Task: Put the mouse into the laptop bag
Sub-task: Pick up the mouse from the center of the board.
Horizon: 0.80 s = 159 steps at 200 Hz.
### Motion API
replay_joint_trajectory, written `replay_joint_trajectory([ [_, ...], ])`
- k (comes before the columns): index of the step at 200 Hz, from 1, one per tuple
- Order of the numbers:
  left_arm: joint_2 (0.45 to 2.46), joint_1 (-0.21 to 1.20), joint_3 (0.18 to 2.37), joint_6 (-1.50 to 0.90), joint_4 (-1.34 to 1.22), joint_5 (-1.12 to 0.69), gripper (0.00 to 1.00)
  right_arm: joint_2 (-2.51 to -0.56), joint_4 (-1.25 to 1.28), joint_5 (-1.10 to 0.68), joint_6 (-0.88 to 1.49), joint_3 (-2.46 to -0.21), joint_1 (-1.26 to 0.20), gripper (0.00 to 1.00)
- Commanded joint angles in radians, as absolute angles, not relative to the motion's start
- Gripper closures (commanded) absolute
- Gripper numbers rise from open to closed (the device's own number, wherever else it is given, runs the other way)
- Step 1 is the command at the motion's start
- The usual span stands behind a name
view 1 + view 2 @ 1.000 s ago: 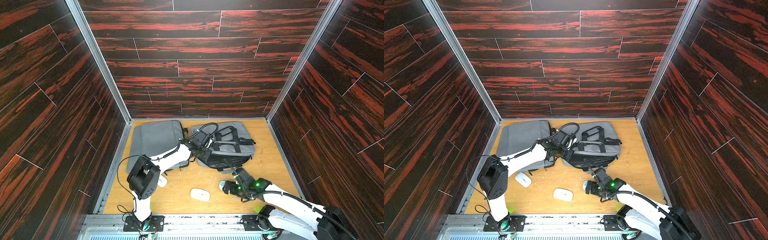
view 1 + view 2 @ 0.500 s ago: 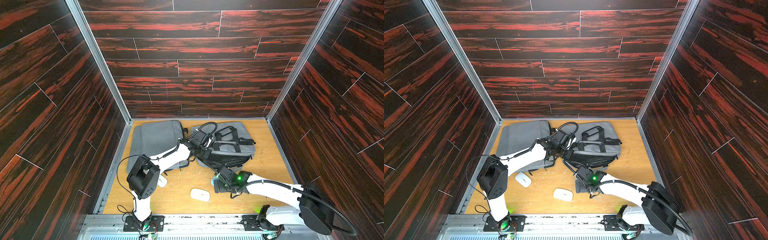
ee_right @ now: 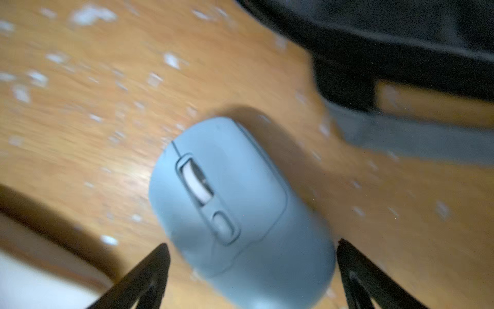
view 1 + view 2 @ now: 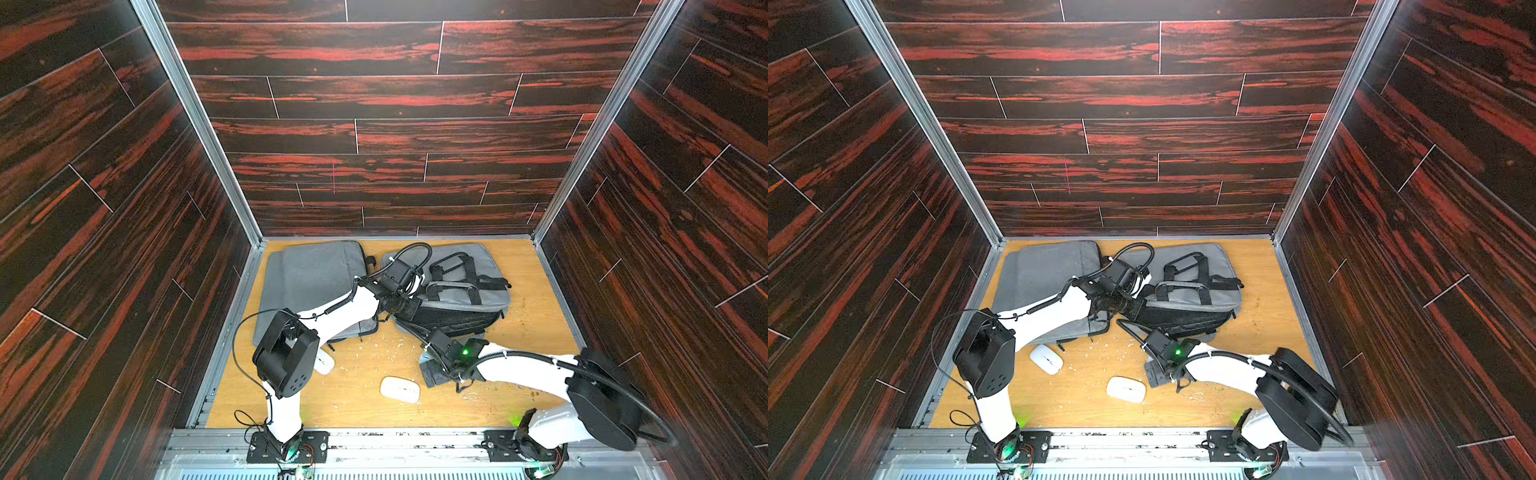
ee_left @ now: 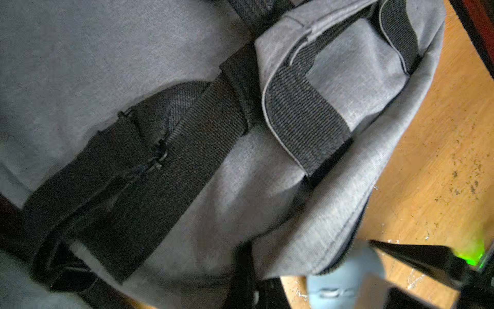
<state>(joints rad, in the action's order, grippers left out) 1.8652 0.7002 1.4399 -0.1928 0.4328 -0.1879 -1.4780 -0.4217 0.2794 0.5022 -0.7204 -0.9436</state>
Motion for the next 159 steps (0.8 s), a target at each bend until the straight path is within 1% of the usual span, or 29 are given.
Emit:
replay_joint_trajectory([
  [1, 1.807, 0.694, 1.441, -0.207, 0.410, -0.234, 1.00, -1.509, -0.334, 0.197, 0.453, -0.718, -0.934, 0.04],
  [29, 1.812, 0.692, 1.442, -0.212, 0.405, -0.247, 1.00, -1.488, -0.311, 0.115, 0.476, -0.699, -0.934, 0.10],
  [43, 1.812, 0.692, 1.443, -0.212, 0.405, -0.250, 1.00, -1.469, -0.305, 0.105, 0.487, -0.676, -0.934, 0.12],
  [68, 1.810, 0.688, 1.442, -0.212, 0.408, -0.257, 1.00, -1.471, -0.307, 0.153, 0.478, -0.660, -0.935, 0.12],
  [96, 1.808, 0.689, 1.440, -0.215, 0.411, -0.263, 1.00, -1.528, -0.281, 0.201, 0.437, -0.698, -0.935, 0.11],
  [128, 1.807, 0.687, 1.440, -0.219, 0.412, -0.265, 1.00, -1.592, -0.235, 0.222, 0.406, -0.733, -0.933, 0.11],
  [141, 1.809, 0.687, 1.442, -0.220, 0.413, -0.265, 1.00, -1.608, -0.241, 0.218, 0.403, -0.739, -0.933, 0.16],
  [159, 1.810, 0.687, 1.445, -0.220, 0.414, -0.267, 1.00, -1.605, -0.239, 0.215, 0.413, -0.725, -0.934, 0.25],
])
